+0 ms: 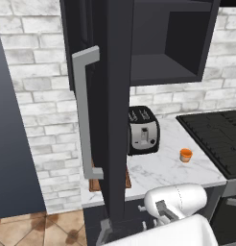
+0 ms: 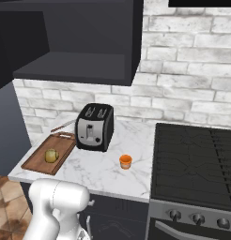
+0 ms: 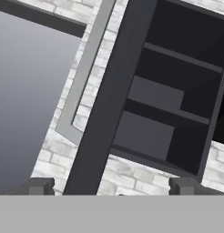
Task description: Pick the bread, place it on the cutting board, pick the jam, place it on the counter, and close the cabinet.
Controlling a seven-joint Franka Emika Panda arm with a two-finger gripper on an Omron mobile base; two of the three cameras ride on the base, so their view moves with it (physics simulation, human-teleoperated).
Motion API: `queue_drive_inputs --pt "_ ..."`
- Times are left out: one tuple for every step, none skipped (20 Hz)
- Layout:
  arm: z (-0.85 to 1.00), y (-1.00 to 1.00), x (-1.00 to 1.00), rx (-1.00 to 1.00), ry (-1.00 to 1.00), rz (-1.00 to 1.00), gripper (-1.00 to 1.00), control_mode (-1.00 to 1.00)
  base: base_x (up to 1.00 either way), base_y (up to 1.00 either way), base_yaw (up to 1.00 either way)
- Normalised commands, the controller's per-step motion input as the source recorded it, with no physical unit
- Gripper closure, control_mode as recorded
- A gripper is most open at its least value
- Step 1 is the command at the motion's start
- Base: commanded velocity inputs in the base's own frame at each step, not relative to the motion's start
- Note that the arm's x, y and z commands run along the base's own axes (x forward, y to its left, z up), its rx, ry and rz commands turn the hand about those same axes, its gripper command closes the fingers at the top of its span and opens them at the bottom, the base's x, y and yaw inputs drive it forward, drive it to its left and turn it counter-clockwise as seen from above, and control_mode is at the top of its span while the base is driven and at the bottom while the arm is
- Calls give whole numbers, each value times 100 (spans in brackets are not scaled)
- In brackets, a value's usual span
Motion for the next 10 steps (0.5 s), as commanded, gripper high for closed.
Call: queue_drive_inputs --pt "-11 13 0 0 0 0 -100 -100 0 0 0" --pt "-12 13 0 0 0 0 -100 -100 0 0 0" --pt "-11 15 0 0 0 0 -100 -100 0 0 0" --pt "-11 15 0 0 0 0 -100 -100 0 0 0" --pt "-11 15 0 0 -1 0 -100 -100 0 0 0" --pt "-10 14 0 0 -1 0 -100 -100 0 0 0" --pt "-9 13 0 0 0 0 -100 -100 0 0 0" --pt "-9 14 0 0 0 0 -100 -100 0 0 0" --pt "-9 14 0 0 0 0 -100 -100 0 0 0" --pt "-11 13 1 0 -1 0 -100 -100 0 0 0"
